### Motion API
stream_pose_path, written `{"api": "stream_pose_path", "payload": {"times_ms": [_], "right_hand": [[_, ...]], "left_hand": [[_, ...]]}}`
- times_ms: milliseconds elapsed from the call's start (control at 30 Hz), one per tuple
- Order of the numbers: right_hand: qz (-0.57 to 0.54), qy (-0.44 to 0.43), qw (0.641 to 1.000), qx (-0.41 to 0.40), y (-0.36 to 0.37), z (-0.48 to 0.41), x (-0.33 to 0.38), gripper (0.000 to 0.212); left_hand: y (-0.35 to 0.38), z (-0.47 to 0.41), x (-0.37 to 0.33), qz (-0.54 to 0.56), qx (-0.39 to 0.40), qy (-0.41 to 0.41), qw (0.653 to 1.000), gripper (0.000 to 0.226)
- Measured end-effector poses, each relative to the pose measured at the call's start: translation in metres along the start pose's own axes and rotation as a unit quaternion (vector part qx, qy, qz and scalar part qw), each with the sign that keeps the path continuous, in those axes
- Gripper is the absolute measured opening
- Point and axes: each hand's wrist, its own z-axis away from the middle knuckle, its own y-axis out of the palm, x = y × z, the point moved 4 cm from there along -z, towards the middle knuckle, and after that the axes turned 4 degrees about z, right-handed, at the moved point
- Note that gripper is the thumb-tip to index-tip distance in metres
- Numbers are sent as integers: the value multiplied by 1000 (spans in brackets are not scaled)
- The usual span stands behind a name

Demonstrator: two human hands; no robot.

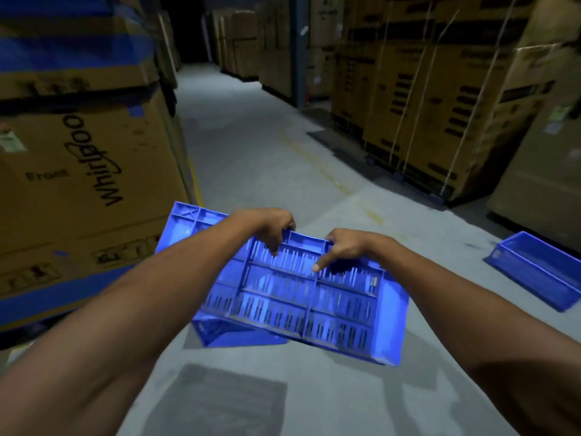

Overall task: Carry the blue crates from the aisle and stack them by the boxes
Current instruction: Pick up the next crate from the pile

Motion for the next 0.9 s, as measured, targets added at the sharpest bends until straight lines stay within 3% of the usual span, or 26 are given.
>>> {"api": "stream_pose_path", "payload": {"times_ms": [67, 333, 467, 533, 900], "right_hand": [[1, 6, 1000, 6, -21, 9, -30, 23], [12, -24, 995, -101, -119, 31, -137, 26], [82, -15, 988, -127, -170, 33, -178, 27], [100, -7, 986, -135, -194, 33, -194, 27], [72, 61, 983, -156, -311, -46, -272, 26]], "left_hand": [[-19, -21, -24, -16, 1, 10, 1000, 38], [-79, -120, -129, -29, 9, 4, 1000, 26], [-99, -164, -185, -30, 44, -11, 999, 54], [-109, -186, -207, -30, 47, -1, 998, 57], [-187, -340, -225, -12, 3, 114, 993, 27]]}}
